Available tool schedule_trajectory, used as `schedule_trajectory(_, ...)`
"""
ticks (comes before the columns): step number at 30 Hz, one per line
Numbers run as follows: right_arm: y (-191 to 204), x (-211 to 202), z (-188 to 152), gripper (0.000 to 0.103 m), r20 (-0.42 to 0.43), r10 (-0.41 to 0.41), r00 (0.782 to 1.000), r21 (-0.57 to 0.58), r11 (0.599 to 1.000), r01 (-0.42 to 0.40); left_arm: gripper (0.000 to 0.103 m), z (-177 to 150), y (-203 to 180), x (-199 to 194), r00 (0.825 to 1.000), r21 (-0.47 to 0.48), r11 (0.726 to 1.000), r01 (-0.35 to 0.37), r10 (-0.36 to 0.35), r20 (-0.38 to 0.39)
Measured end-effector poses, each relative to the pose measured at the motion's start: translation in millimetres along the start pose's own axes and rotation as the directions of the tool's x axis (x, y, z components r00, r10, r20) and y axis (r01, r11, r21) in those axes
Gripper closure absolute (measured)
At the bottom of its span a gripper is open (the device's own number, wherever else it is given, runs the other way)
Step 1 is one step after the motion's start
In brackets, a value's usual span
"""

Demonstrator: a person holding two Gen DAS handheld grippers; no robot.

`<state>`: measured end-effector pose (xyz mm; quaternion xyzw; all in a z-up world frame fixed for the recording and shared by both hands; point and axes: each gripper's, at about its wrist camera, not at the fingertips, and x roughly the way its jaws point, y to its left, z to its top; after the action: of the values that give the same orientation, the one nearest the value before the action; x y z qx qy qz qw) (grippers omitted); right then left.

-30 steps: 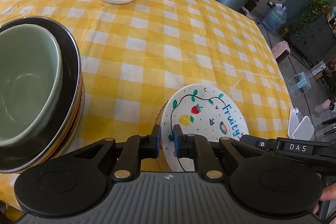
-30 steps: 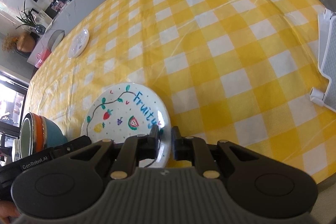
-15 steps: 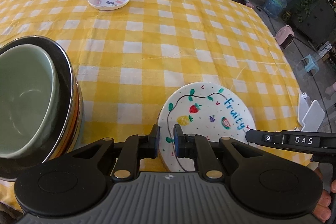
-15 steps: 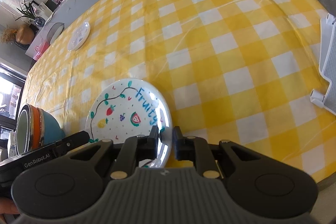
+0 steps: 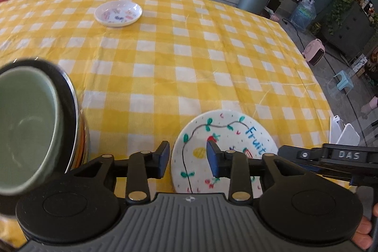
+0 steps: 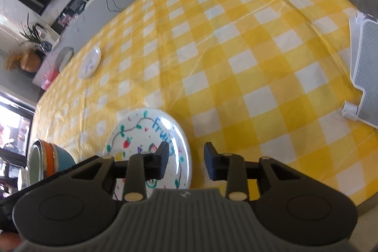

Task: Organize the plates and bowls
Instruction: 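Lower the 'Fruity' plate onto the glass plate and open both grippers, then move both grippers to the small patterned white plate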

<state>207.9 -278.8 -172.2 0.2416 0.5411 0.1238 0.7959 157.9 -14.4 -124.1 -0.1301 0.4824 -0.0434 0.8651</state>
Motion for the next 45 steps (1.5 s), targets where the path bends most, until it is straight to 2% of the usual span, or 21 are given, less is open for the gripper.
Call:
schedule_trajectory(6,-3,6,5,0.071,0.002,0.021,1.000,0.031,0.999,-0.021,0.063,3,2,13,0.999,0.014,0.999,-0.031,0.032,-0.026)
schedule_trajectory(8,-1,11,4,0.082,-0.018,0.022,1.000,0.021,1.000,-0.022,0.063,2,4,14,0.999,0.007,1.000,-0.026,0.026,-0.033)
schedule_trajectory(14,2,15,3,0.091,-0.029,0.002,1.000,0.003,1.000,-0.002,0.082,0,7,15,0.999,-0.003,1.000,-0.013,0.012,-0.048)
schedule_trajectory(21,4,16,4,0.092,-0.031,-0.008,0.999,-0.011,1.000,0.008,0.083,1,5,15,0.999,0.005,1.000,-0.023,0.023,-0.046)
schedule_trajectory(25,4,9,3,0.086,0.003,-0.006,1.000,-0.013,1.000,0.006,0.082,3,2,6,0.999,0.014,1.000,-0.024,0.024,-0.023)
schedule_trajectory(28,5,-2,3,0.073,0.053,0.001,0.999,-0.017,1.000,0.000,0.080,9,-2,-2,1.000,0.027,1.000,-0.009,0.010,-0.020)
schedule_trajectory(31,12,-9,2,0.068,0.095,-0.020,0.995,-0.055,0.998,0.026,0.079,17,-7,-13,1.000,0.045,0.999,0.008,-0.007,-0.013)
schedule_trajectory(35,29,-13,5,0.062,0.133,-0.038,0.990,-0.119,0.991,0.054,0.079,32,-11,-26,1.000,0.069,0.997,0.029,-0.029,-0.013)
schedule_trajectory(39,52,-14,11,0.057,0.163,-0.049,0.985,-0.175,0.982,0.078,0.079,51,-9,-37,1.000,0.110,0.994,0.021,-0.020,-0.012)
schedule_trajectory(45,88,-7,29,0.054,0.156,0.008,0.988,-0.195,0.981,0.023,0.079,81,1,-51,1.000,0.170,0.986,0.004,-0.006,0.011)
